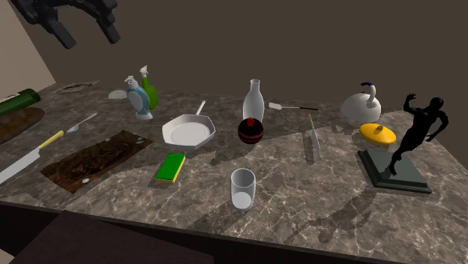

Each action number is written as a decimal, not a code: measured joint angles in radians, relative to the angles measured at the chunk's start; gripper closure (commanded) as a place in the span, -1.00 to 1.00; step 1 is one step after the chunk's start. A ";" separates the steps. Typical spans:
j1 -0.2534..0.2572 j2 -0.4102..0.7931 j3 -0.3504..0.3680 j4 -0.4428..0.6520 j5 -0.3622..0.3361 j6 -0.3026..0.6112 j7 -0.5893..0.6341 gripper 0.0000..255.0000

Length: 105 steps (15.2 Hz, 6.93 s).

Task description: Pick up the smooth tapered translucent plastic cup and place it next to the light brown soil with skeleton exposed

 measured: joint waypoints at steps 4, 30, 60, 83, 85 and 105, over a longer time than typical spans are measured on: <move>-0.006 0.024 -0.027 -0.041 -0.007 0.049 -0.020 -1.00; -0.067 0.742 -0.360 -0.096 0.054 0.608 -0.386 -1.00; -0.132 1.100 -0.354 -0.007 0.233 0.793 -0.576 1.00; -0.100 0.871 -0.397 0.038 0.107 0.534 -0.492 1.00; -0.099 0.850 -0.398 0.044 0.097 0.508 -0.487 1.00; -0.076 0.671 -0.368 0.096 0.033 0.286 -0.401 1.00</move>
